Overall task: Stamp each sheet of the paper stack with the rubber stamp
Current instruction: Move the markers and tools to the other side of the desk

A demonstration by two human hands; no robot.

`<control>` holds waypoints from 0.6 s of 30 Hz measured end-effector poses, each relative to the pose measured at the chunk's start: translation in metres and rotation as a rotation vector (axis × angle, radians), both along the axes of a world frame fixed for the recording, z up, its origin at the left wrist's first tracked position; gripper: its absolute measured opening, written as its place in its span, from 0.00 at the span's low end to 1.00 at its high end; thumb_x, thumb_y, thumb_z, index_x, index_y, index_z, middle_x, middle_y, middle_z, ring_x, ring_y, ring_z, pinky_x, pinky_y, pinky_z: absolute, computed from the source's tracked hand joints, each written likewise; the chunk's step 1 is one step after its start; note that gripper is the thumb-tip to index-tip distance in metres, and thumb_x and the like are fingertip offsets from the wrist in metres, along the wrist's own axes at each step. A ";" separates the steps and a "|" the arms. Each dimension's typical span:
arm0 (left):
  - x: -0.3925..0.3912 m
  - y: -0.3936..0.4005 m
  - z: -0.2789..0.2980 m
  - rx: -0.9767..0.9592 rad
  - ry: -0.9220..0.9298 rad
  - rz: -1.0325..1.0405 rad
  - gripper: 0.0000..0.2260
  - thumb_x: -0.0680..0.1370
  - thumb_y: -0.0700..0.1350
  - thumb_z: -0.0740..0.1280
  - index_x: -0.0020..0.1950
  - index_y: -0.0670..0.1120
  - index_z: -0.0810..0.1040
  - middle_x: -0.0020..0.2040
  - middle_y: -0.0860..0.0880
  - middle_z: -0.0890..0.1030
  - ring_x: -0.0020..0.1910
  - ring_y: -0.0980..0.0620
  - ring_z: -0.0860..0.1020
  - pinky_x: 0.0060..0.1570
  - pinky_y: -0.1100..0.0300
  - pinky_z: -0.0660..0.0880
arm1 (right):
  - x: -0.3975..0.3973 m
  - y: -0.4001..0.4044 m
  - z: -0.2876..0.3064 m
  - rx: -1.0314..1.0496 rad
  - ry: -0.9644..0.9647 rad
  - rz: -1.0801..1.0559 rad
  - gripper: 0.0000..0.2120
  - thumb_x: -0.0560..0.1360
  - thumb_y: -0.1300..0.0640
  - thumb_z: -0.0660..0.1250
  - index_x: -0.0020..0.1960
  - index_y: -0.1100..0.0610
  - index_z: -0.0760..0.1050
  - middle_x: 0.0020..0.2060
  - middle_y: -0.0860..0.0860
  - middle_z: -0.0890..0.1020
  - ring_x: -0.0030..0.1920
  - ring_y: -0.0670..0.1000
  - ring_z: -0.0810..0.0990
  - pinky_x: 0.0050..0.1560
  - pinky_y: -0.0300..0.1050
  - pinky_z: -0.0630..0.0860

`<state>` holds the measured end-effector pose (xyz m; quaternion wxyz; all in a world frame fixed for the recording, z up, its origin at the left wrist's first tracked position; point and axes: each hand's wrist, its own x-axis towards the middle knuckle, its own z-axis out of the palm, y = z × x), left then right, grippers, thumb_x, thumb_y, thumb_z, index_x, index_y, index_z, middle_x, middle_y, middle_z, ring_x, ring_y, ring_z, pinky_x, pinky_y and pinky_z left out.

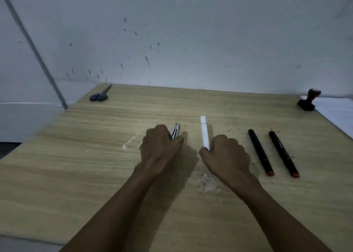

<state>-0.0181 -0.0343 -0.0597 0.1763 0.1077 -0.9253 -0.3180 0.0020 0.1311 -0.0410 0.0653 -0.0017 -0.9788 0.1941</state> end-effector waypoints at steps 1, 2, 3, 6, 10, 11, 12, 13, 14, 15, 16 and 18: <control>0.003 0.008 -0.002 -0.003 -0.010 -0.019 0.16 0.67 0.58 0.65 0.40 0.45 0.78 0.37 0.48 0.78 0.36 0.47 0.78 0.36 0.53 0.78 | 0.004 0.009 -0.003 0.010 0.006 -0.018 0.12 0.75 0.45 0.63 0.47 0.53 0.72 0.43 0.51 0.77 0.42 0.54 0.77 0.40 0.46 0.72; 0.005 0.017 -0.003 -0.009 -0.012 -0.039 0.16 0.69 0.58 0.66 0.41 0.45 0.77 0.38 0.47 0.78 0.37 0.46 0.78 0.35 0.54 0.77 | 0.008 0.018 -0.005 0.025 0.013 -0.037 0.12 0.75 0.44 0.63 0.48 0.53 0.72 0.44 0.51 0.78 0.43 0.54 0.77 0.39 0.45 0.72; 0.006 0.024 -0.005 -0.019 -0.015 -0.058 0.16 0.70 0.58 0.66 0.42 0.44 0.77 0.39 0.46 0.78 0.38 0.46 0.78 0.35 0.55 0.75 | 0.010 0.024 -0.007 0.046 0.015 -0.057 0.13 0.75 0.44 0.63 0.49 0.53 0.73 0.44 0.51 0.78 0.43 0.54 0.78 0.37 0.45 0.71; 0.010 0.047 -0.005 -0.038 -0.041 -0.093 0.18 0.75 0.60 0.63 0.43 0.44 0.74 0.43 0.45 0.78 0.40 0.45 0.77 0.36 0.56 0.70 | 0.014 0.040 -0.011 0.081 0.007 -0.104 0.13 0.75 0.43 0.63 0.50 0.53 0.74 0.43 0.50 0.78 0.42 0.53 0.78 0.37 0.43 0.69; 0.015 0.068 0.000 -0.095 -0.075 -0.101 0.16 0.77 0.58 0.61 0.41 0.47 0.67 0.45 0.46 0.75 0.42 0.46 0.73 0.40 0.55 0.66 | 0.018 0.048 -0.012 0.087 0.023 -0.120 0.13 0.75 0.44 0.63 0.50 0.53 0.74 0.44 0.50 0.78 0.44 0.54 0.79 0.38 0.44 0.70; 0.017 0.072 0.002 -0.102 -0.082 -0.108 0.14 0.77 0.57 0.61 0.41 0.47 0.66 0.44 0.47 0.73 0.43 0.45 0.73 0.41 0.55 0.66 | 0.019 0.048 -0.013 0.089 0.025 -0.119 0.13 0.75 0.44 0.63 0.50 0.54 0.73 0.44 0.50 0.77 0.45 0.55 0.79 0.38 0.44 0.69; 0.018 0.076 0.004 -0.104 -0.089 -0.116 0.13 0.77 0.55 0.62 0.41 0.47 0.66 0.44 0.48 0.72 0.44 0.45 0.74 0.41 0.55 0.66 | 0.020 0.049 -0.012 0.089 0.028 -0.120 0.13 0.75 0.44 0.64 0.49 0.54 0.73 0.44 0.50 0.76 0.45 0.55 0.78 0.38 0.44 0.68; 0.018 0.079 0.006 -0.105 -0.100 -0.122 0.12 0.76 0.54 0.62 0.42 0.47 0.65 0.45 0.47 0.72 0.46 0.44 0.74 0.42 0.56 0.67 | 0.021 0.049 -0.012 0.088 0.033 -0.120 0.12 0.75 0.44 0.64 0.49 0.54 0.73 0.44 0.50 0.76 0.45 0.55 0.78 0.38 0.44 0.68; 0.019 0.082 0.007 -0.107 -0.111 -0.123 0.11 0.75 0.53 0.63 0.44 0.47 0.65 0.47 0.46 0.73 0.47 0.44 0.75 0.43 0.56 0.67 | 0.021 0.050 -0.013 0.087 0.040 -0.118 0.12 0.75 0.44 0.64 0.48 0.53 0.72 0.44 0.50 0.77 0.44 0.54 0.77 0.38 0.44 0.68; 0.019 0.084 0.008 -0.107 -0.120 -0.121 0.11 0.75 0.52 0.64 0.44 0.47 0.65 0.50 0.45 0.74 0.48 0.43 0.75 0.43 0.56 0.67 | 0.021 0.050 -0.014 0.087 0.045 -0.117 0.12 0.75 0.44 0.65 0.46 0.53 0.71 0.44 0.51 0.77 0.42 0.54 0.76 0.38 0.44 0.69; 0.020 0.086 0.010 -0.105 -0.123 -0.118 0.10 0.74 0.51 0.64 0.45 0.47 0.65 0.52 0.44 0.75 0.49 0.43 0.75 0.43 0.56 0.67 | 0.021 0.050 -0.014 0.083 0.048 -0.116 0.12 0.75 0.44 0.65 0.45 0.53 0.70 0.44 0.51 0.77 0.40 0.53 0.75 0.37 0.43 0.69; 0.020 0.089 0.012 -0.101 -0.124 -0.111 0.09 0.75 0.50 0.64 0.48 0.47 0.68 0.54 0.43 0.75 0.52 0.42 0.75 0.45 0.56 0.66 | 0.020 0.051 -0.015 0.070 0.048 -0.115 0.13 0.74 0.44 0.65 0.44 0.53 0.69 0.43 0.51 0.77 0.39 0.52 0.74 0.36 0.43 0.68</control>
